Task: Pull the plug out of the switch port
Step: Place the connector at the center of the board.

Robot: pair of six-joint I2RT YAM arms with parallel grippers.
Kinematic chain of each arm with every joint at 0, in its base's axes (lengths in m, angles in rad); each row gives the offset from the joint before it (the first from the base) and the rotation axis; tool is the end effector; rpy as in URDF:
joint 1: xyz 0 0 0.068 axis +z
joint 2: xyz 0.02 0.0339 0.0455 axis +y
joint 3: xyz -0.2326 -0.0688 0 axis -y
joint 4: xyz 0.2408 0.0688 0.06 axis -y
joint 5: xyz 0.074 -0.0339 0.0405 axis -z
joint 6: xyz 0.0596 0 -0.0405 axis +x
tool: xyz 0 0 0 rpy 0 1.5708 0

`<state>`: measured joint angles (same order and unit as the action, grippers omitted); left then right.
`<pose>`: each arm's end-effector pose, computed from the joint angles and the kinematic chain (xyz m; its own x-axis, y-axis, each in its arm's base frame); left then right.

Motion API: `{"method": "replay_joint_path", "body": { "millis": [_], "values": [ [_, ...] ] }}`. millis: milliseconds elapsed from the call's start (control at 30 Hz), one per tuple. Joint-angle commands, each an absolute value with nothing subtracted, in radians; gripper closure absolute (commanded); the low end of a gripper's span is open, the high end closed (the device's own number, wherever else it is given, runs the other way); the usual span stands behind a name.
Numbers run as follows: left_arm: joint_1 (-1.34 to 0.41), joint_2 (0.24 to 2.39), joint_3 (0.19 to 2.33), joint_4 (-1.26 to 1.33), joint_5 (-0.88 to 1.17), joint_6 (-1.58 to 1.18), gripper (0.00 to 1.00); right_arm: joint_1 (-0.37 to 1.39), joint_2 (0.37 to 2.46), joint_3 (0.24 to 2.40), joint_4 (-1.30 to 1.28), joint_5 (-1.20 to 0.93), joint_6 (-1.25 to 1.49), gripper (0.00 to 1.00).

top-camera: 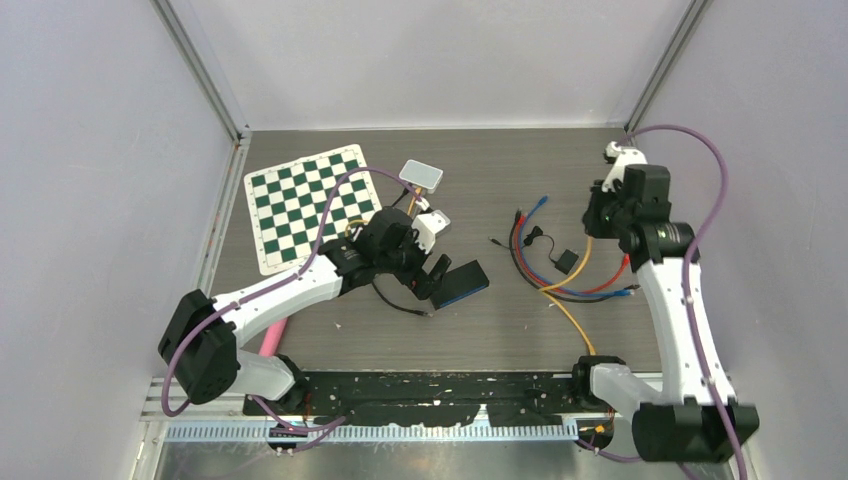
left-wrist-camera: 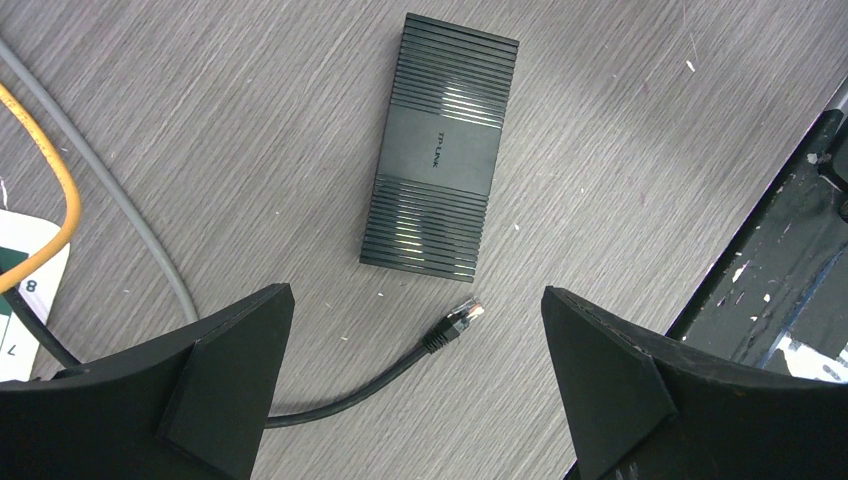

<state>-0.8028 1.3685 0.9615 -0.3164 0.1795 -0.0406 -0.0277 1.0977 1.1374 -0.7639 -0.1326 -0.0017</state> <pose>0.2130 -0.2358 0.2133 -0.4920 0.4519 -0.7441 0.7814 0.6061 -0.1485 0.2520 0.0009 0.3019 -0.6622 0.0167 -0.7492 -0.0727 0.9936 0.0863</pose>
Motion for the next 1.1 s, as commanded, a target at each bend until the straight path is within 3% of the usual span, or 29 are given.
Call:
{"method": "replay_joint_path", "body": {
  "millis": [0, 367, 500, 633, 800, 867, 1067],
  "values": [
    [-0.798, 1.358, 0.991, -0.317, 0.2, -0.026, 0.0, -0.029, 1.274, 1.175, -0.696, -0.417, 0.032, 0.95],
    [-0.798, 1.365, 0.983, -0.33, 0.185, -0.015, 0.0, -0.016, 1.581, 1.31, -0.649, -0.34, 0.008, 0.91],
    [-0.798, 1.365, 0.979, -0.322, 0.182, -0.019, 0.01, 0.014, 1.658, 1.346, -0.622, -0.205, 0.053, 0.89],
    [-0.798, 1.359, 0.979, -0.329, 0.164, -0.016, 0.0, 0.047, 1.699, 1.336, -0.569, -0.148, 0.069, 0.75],
    [-0.798, 1.35, 0.959, -0.339, 0.105, -0.012, 0.0, 0.076, 1.623, 1.3, -0.573, -0.161, 0.07, 0.42],
    [-0.798, 1.345, 0.948, -0.332, 0.097, -0.014, 0.0, 0.088, 1.543, 1.242, -0.54, -0.164, 0.093, 0.35],
    [-0.798, 1.344, 0.947, -0.325, 0.091, -0.023, 0.0, 0.146, 1.222, 0.984, -0.472, -0.209, 0.182, 0.33]
  ]
}}
